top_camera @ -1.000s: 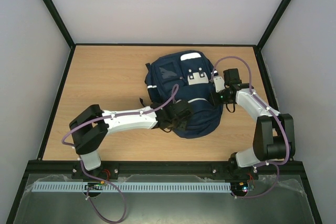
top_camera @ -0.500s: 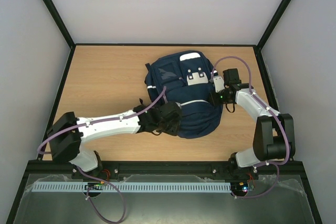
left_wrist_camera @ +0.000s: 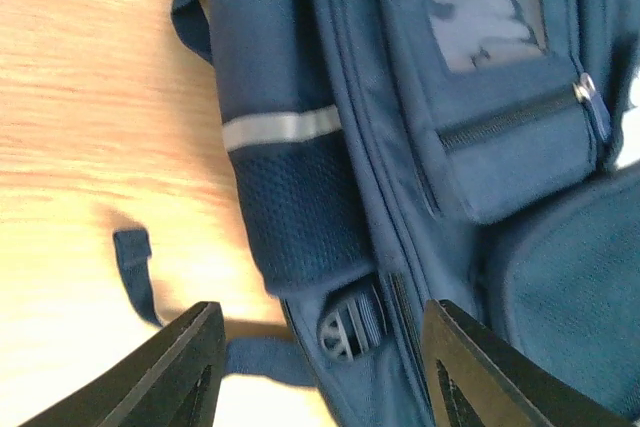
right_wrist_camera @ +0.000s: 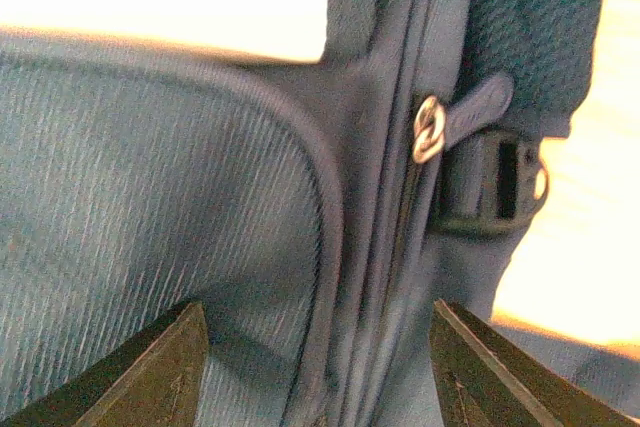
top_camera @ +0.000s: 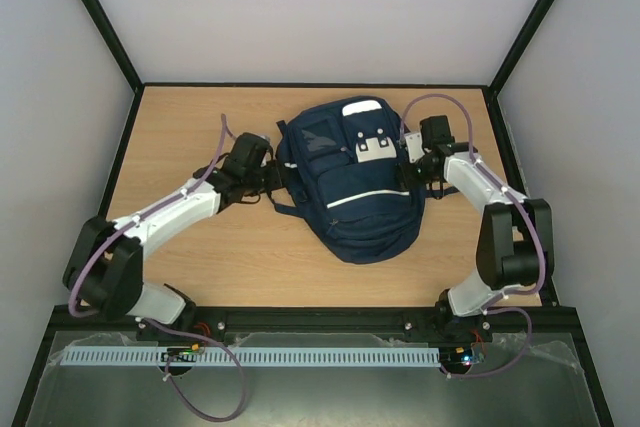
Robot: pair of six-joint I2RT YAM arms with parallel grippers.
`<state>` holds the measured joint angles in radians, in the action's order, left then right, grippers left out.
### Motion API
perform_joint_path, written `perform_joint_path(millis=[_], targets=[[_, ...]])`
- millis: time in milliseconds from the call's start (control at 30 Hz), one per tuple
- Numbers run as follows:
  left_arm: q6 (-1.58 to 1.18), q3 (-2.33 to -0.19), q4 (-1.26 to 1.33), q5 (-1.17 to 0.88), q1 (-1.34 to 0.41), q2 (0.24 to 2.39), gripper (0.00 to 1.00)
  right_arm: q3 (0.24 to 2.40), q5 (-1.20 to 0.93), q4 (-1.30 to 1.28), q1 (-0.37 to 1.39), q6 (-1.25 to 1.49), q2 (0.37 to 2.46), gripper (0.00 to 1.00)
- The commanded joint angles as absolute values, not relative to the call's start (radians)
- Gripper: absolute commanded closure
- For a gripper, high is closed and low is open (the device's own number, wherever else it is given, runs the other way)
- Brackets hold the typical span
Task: Pack the student bag
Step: Zip the student bag at the center of the board.
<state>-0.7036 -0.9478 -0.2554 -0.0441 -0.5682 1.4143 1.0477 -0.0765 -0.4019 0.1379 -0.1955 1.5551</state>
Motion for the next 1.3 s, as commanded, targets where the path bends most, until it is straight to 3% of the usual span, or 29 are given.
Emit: perform_joint_path(millis=[0,333,700,867,1033,1267], targets=[[-0.744,-0.927,-0.086,-0.116,-0.518,1.514,0.44,1.157,-0.026,-0.458,0.147,-0.2,1.666,0.38],[-0.779,-0.787,0.146,-0.284,-0.574,1.575,0.54,1.377,0.015,-0.499,0.226,-0.246,1.923,0.41],[-0.811,-0.623,0.149,-0.167,-0.777,1.455,0.63,1.632,0.039,-0.528,0.43,-0.275,2.143,0.44],[-0.842,-0.583,0.087,-0.074,-0.88,1.371,0.63,1.812,-0.053,-0.617,0.439,-0.233,2.178,0.44],[-0.847,-0.553,-0.102,-0.012,-0.91,1.208,0.59,1.76,-0.003,-0.634,0.43,-0.162,1.977,0.38],[-0.806,-0.587,-0.295,0.05,-0.908,1.064,0.49,1.43,-0.051,-0.627,0.428,-0.129,1.531,0.35]])
